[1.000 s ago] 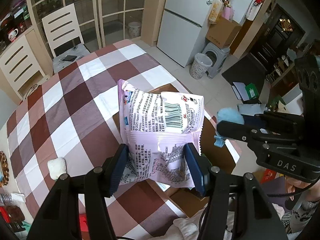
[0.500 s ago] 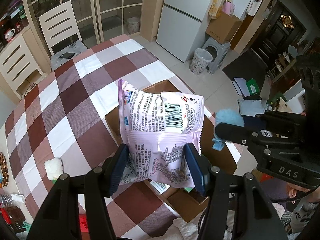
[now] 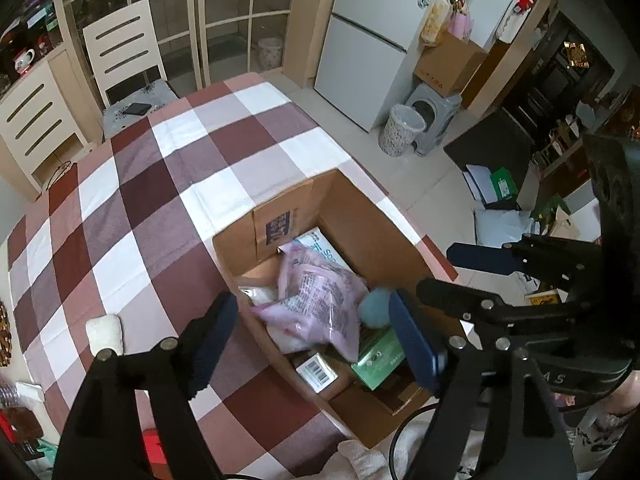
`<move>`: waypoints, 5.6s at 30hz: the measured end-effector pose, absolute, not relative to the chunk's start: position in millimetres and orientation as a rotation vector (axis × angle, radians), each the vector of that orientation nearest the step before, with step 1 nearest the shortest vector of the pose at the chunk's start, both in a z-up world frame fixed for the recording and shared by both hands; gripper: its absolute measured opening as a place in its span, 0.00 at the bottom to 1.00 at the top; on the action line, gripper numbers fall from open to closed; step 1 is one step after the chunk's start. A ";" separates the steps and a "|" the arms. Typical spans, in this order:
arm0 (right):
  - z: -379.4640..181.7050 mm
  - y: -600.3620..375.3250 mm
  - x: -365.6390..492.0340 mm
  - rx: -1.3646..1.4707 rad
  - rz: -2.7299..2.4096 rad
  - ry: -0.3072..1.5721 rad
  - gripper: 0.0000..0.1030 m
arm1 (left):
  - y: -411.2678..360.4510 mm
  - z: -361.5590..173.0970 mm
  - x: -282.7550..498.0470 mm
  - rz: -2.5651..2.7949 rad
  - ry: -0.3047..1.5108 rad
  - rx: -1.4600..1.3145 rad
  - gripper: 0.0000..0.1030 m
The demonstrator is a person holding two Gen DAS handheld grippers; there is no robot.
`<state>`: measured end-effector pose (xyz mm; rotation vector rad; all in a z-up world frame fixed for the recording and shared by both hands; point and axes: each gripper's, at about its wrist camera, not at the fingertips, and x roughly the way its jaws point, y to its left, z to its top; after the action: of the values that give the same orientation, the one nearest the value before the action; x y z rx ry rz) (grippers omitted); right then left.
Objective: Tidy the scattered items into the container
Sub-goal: 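Open both tools to drop the snack bag and pompom into the box, then grasp the red toy box with the left tool while the right tool grasps the white plush, then carry the red toy box and white plush over the cardboard box with both tools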
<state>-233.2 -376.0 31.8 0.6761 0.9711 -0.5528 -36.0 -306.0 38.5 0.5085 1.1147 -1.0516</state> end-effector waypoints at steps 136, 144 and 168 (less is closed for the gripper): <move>57.5 -361.5 -138.5 0.465 -0.350 1.022 0.65 | -210.4 10.3 12.6 -0.769 1.119 0.360 0.54; 51.7 -380.9 -189.6 0.526 -0.419 1.002 0.65 | -278.7 25.0 -2.0 -0.878 1.077 0.434 0.54; 14.4 -388.1 -241.9 0.601 -0.410 1.040 0.65 | -380.2 27.6 -16.4 -0.906 1.067 0.494 0.54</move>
<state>-241.9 -388.1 14.4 0.6007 1.0404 -0.4102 -16.4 -380.2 27.6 0.4936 1.0671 -0.9064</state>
